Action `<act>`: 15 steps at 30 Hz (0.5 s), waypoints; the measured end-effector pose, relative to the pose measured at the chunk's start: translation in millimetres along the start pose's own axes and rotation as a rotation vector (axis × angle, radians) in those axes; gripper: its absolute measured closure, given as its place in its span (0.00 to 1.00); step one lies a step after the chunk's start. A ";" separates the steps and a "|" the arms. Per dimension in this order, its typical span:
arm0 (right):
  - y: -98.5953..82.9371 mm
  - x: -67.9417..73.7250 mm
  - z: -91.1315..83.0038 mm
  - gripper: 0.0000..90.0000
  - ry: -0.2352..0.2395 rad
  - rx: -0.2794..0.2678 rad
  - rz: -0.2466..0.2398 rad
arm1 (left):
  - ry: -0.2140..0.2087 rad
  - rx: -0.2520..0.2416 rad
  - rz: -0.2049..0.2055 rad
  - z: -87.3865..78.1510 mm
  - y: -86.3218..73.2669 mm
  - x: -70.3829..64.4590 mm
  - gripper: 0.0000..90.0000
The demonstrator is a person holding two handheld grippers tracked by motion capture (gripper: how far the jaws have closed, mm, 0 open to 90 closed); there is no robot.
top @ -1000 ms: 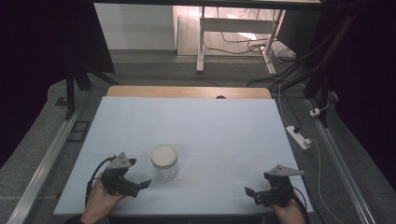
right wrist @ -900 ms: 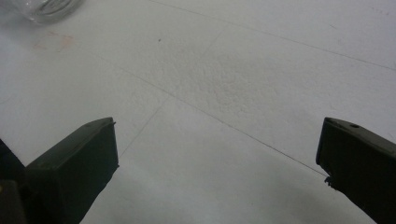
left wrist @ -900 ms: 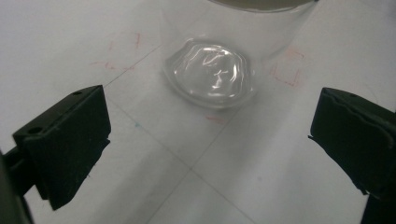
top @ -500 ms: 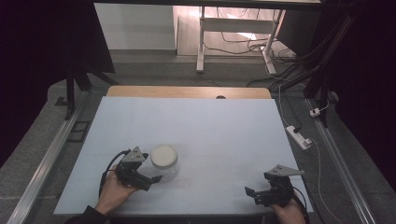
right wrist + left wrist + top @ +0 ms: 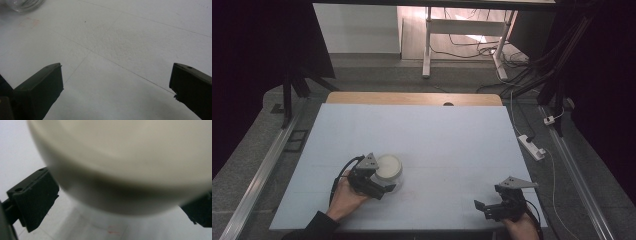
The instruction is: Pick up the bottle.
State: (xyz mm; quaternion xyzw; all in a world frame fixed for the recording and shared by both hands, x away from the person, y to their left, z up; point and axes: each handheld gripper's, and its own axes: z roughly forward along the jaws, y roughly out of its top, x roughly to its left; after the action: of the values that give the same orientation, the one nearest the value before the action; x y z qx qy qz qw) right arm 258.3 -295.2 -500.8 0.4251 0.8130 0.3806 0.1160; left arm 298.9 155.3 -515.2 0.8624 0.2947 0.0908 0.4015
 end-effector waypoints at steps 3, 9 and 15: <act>0.0 -0.2 -0.1 0.00 0.000 -0.001 0.000 | -0.007 -0.004 0.003 1.6 3.0 0.8 0.00; -0.1 -0.2 -0.2 0.00 0.001 -0.001 0.000 | 0.000 -0.011 0.030 3.1 6.3 -0.7 0.03; -0.1 -0.1 -0.3 0.00 0.001 -0.002 0.000 | 0.003 -0.018 0.048 2.8 6.4 -1.6 0.07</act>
State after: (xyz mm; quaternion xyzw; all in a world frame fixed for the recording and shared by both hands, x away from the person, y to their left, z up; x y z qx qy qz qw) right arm 258.1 -295.5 -500.7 0.4247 0.8126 0.3819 0.1161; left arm 301.6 149.3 -512.2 0.8654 0.2736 0.1042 0.4066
